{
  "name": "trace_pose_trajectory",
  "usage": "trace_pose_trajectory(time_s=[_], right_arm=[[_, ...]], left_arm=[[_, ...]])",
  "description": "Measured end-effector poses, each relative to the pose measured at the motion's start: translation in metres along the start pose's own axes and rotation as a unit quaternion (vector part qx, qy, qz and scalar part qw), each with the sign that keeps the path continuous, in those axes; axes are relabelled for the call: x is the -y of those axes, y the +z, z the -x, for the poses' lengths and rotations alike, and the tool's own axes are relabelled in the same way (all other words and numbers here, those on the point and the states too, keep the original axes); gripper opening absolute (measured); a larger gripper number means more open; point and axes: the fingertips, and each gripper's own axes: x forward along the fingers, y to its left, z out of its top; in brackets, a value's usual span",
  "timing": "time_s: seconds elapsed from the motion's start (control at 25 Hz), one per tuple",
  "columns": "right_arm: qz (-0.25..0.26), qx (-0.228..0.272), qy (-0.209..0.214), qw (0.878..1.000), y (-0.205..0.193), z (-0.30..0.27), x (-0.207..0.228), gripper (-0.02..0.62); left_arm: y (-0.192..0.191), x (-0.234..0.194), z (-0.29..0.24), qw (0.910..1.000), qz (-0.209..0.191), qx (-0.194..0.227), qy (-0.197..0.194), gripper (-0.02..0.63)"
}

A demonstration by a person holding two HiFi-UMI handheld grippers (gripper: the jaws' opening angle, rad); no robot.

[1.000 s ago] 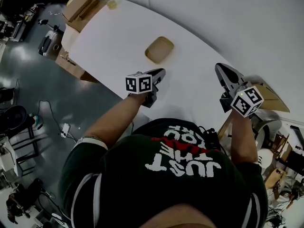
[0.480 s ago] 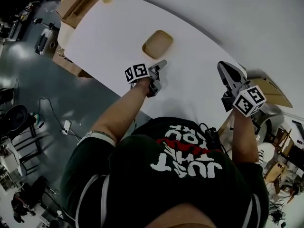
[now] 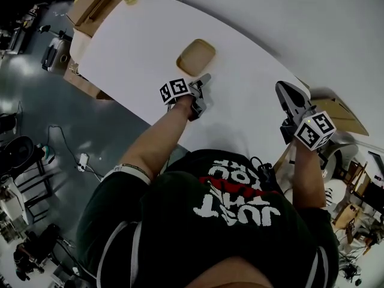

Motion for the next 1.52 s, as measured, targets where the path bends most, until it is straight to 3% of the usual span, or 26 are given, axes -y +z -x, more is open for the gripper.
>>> trace_pose_trajectory(time_s=[0.36,0.48,0.72,1.04,1.32,1.52], right_arm=[[-0.003,-0.01,-0.002,1.0,-0.007,0.001,0.004,0.006],[-0.004,-0.013,-0.004,1.0,-0.009,-0.001,0.004,0.006],[-0.005,-0.016,-0.008,1.0,-0.01,-0.001,0.01,0.006],[-0.003,-0.011,-0.006,1.0,-0.005,-0.005,0.006,0.006],[0.012,-0.001,-0.008,1.0,0.008,0.002,0.0,0.006],[0.014,0.02,-0.019,1.0,0.023,0.014,-0.002,0.006]], left_arm=[[0.003,-0.011,-0.006,0.9995,0.017,0.013,0.024,0.181],[0.009,-0.014,-0.005,0.9992,0.014,0.025,0.027,0.068],[0.018,0.006,-0.005,0.9975,0.03,0.05,-0.04,0.044],[0.014,0.02,0.011,0.9961,0.035,0.037,-0.072,0.04],[0.024,0.064,0.033,0.9929,0.012,0.044,-0.11,0.04],[0.037,0.122,0.054,0.988,-0.041,0.048,-0.141,0.04]])
